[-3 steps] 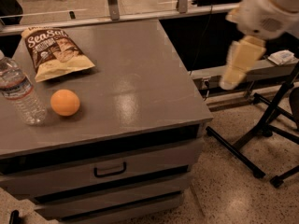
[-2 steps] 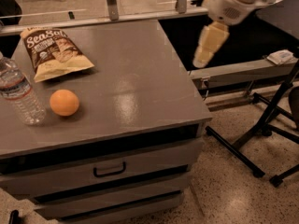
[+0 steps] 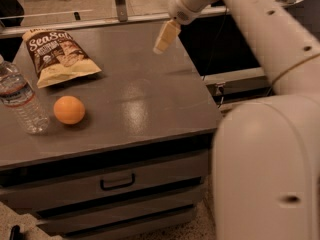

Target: Pick brown chip bag

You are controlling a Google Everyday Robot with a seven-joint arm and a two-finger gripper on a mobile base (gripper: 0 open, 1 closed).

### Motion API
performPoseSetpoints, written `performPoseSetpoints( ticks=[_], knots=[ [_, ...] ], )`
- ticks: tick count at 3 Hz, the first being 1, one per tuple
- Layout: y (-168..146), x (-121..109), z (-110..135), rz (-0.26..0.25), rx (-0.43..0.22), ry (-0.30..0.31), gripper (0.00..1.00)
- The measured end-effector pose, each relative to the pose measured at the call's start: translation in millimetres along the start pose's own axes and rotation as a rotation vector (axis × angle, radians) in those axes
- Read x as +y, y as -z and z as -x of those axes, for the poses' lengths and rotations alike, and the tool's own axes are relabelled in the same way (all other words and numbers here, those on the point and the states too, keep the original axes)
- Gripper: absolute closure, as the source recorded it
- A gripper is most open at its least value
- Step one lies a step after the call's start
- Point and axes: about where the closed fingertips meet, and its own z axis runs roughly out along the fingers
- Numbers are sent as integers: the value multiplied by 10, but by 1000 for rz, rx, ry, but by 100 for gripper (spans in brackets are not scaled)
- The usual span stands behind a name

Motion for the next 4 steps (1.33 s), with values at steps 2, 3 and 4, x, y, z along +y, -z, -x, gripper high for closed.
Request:
performPoseSetpoints(
  ticks=[2, 3, 4],
  knots=[
    [-391, -78, -72, 17, -23, -26, 0],
    [-474, -7, -40, 52, -73, -65, 0],
    [-793, 278, 352, 165, -219, -115, 0]
  ],
)
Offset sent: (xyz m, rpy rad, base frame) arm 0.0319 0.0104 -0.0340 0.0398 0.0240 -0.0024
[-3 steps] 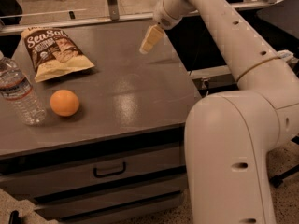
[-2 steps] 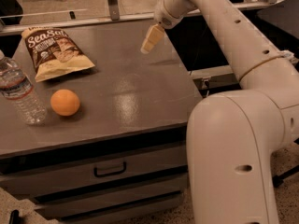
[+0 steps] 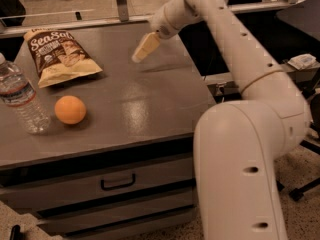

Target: Pick brown chip bag

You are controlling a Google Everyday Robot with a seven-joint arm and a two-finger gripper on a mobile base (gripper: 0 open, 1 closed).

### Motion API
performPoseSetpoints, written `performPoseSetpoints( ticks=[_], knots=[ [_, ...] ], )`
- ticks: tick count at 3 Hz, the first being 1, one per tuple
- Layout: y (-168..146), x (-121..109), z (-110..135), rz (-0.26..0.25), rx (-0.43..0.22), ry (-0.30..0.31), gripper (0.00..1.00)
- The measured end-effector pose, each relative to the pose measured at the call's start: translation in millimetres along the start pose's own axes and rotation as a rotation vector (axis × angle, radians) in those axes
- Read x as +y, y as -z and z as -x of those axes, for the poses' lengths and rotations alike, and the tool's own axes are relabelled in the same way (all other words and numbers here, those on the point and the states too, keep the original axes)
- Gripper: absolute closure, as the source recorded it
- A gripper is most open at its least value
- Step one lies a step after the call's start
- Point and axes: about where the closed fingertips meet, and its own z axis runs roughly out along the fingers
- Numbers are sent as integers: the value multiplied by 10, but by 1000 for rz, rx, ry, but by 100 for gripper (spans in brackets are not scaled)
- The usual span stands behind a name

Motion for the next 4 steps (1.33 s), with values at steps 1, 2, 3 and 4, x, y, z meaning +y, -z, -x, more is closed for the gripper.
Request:
performPoseSetpoints(
  ticks=[1, 2, 3, 4],
  knots=[
    [-407, 486, 617, 161, -163, 29, 0],
    [-588, 1040, 1168, 307, -260, 94, 0],
    [-629, 1186, 1281, 343, -279, 108, 0],
    [-657, 1147, 1210, 335, -257, 99, 0]
  ],
)
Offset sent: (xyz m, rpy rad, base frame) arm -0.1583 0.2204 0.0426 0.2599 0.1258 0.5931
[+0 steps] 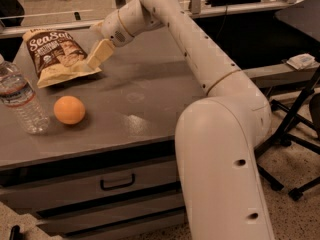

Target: Pick brown chip bag

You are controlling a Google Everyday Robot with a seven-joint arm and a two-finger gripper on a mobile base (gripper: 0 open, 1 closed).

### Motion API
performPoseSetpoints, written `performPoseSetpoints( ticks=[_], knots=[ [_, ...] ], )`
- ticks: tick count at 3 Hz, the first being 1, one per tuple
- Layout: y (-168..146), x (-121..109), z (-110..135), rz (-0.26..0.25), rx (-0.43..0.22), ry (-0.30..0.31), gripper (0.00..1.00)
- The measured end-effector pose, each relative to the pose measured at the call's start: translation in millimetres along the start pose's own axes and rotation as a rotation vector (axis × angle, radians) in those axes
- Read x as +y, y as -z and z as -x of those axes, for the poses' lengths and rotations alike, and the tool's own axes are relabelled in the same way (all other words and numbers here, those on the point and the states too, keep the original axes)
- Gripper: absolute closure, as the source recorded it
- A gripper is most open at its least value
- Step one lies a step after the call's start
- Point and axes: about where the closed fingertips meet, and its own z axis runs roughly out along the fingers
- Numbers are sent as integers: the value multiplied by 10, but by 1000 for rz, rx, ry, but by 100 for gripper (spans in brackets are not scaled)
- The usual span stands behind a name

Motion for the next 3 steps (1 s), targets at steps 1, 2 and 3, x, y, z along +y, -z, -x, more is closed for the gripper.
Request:
performPoseSetpoints(
  ticks=[1, 2, 3],
  knots=[
    [15, -103, -137, -55, 26, -43, 0],
    [-83, -179, -218, -118, 34, -81, 0],
    [-369, -183, -283, -134, 26, -106, 0]
  ],
)
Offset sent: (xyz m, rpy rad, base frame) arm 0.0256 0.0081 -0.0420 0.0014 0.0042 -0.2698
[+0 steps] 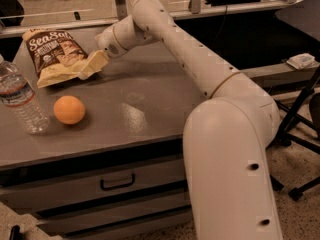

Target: Pick brown chip bag

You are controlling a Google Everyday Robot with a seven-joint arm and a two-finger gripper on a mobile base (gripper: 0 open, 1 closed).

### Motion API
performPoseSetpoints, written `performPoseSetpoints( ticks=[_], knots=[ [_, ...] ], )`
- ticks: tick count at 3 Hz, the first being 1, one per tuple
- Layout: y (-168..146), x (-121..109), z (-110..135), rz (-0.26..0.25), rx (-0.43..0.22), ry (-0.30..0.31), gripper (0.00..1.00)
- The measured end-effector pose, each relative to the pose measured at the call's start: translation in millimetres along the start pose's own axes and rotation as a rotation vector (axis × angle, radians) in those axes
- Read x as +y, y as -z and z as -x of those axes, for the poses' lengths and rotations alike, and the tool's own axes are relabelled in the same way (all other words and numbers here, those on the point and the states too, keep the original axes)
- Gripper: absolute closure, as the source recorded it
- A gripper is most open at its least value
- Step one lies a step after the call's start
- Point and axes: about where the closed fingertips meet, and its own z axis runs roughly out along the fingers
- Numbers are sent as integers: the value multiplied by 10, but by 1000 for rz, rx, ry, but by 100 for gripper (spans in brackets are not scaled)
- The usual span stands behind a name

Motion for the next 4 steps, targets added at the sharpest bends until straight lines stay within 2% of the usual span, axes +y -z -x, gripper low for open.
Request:
performPoseSetpoints(
  ticks=[1, 2, 4],
  knots=[
    [-247, 41, -57, 37, 17, -2, 16],
    [-362, 33, -108, 50, 31, -11, 40],
    [-360, 31, -79, 53, 30, -9, 87]
  ],
)
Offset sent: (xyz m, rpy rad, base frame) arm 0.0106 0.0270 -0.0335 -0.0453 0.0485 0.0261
